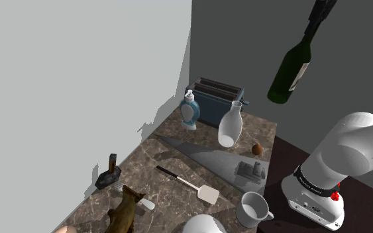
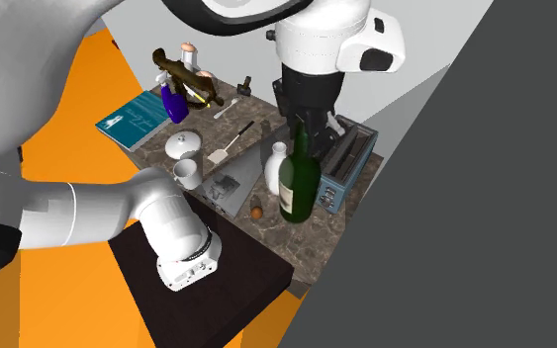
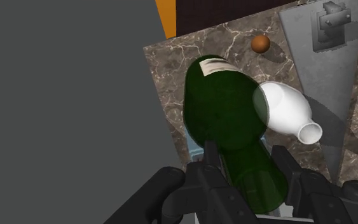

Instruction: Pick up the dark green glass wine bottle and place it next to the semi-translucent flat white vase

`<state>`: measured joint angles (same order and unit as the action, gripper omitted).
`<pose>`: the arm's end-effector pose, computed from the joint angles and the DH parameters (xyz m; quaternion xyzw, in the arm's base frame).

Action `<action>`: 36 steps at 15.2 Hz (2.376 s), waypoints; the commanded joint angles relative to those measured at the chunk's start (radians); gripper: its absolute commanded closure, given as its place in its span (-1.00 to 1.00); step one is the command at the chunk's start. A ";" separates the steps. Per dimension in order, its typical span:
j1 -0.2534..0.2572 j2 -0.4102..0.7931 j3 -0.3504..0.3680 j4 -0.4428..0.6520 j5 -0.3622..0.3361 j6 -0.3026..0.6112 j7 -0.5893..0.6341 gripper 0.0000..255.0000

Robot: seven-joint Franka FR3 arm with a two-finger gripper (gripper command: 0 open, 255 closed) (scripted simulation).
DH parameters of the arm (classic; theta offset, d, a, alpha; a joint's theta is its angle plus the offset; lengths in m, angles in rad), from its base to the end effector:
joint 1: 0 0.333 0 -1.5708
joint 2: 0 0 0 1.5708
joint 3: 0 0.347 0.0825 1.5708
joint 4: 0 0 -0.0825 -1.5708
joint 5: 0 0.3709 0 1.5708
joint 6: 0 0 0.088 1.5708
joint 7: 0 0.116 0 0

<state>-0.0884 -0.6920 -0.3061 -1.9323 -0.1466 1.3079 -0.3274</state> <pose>0.2253 -0.1788 0.7253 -0.9992 0.0225 -0.0274 0.0185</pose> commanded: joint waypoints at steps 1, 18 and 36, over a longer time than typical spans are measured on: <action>0.004 0.018 0.003 0.041 0.005 -0.023 0.001 1.00; 0.030 0.198 -0.013 0.445 0.036 -0.250 -0.029 1.00; 0.036 0.083 0.158 0.400 0.099 -0.330 0.168 1.00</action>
<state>-0.0502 -0.5763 -0.1681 -1.4895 -0.0536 0.9683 -0.1823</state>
